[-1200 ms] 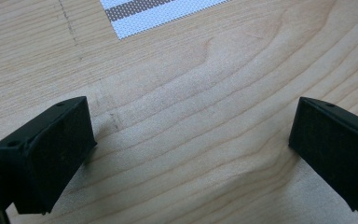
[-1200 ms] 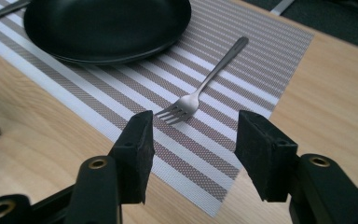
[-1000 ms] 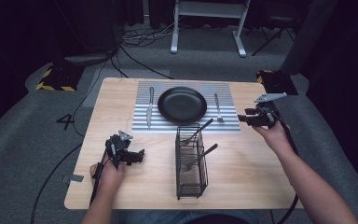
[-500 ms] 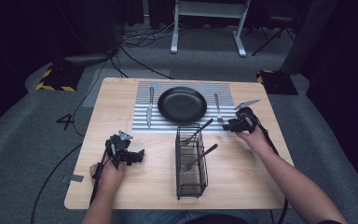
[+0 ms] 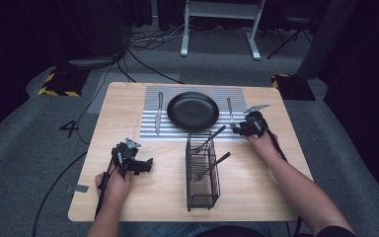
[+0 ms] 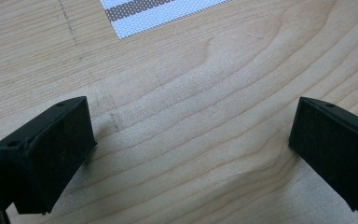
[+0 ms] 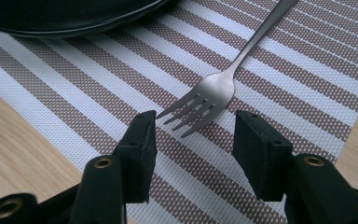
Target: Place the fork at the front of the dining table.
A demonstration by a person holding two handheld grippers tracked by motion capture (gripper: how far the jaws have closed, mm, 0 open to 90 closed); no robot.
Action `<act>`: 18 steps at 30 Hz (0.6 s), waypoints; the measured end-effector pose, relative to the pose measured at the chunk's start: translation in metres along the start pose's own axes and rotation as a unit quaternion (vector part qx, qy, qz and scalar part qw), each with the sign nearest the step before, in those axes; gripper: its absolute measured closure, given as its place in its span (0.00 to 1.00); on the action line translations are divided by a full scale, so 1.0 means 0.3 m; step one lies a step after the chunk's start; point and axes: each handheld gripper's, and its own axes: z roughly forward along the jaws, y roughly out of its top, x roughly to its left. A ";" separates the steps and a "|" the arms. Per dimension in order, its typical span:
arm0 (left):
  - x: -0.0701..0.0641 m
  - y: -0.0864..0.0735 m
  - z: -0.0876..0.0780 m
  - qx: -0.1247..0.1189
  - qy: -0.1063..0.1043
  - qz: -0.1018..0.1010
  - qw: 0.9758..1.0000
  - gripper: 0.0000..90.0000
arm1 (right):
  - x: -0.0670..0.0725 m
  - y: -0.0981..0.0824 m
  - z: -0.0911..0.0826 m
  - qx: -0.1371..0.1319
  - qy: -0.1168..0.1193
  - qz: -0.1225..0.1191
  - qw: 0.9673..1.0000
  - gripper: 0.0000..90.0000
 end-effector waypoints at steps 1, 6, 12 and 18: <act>0.000 0.000 0.000 0.001 0.000 0.001 1.000 0.00 | 0.002 0.000 -0.010 0.000 0.001 0.003 1.000 0.53; 0.000 0.000 0.000 0.000 0.000 0.000 1.000 0.00 | 0.016 0.005 -0.104 -0.014 0.004 -0.005 1.000 0.52; 0.000 0.000 0.000 0.000 0.000 0.000 1.000 0.00 | 0.045 -0.021 -0.257 -0.044 0.017 -0.006 0.999 0.50; 0.000 0.000 0.000 0.000 0.000 0.000 1.000 0.00 | 0.078 -0.081 -0.367 -0.065 0.008 -0.012 0.998 0.49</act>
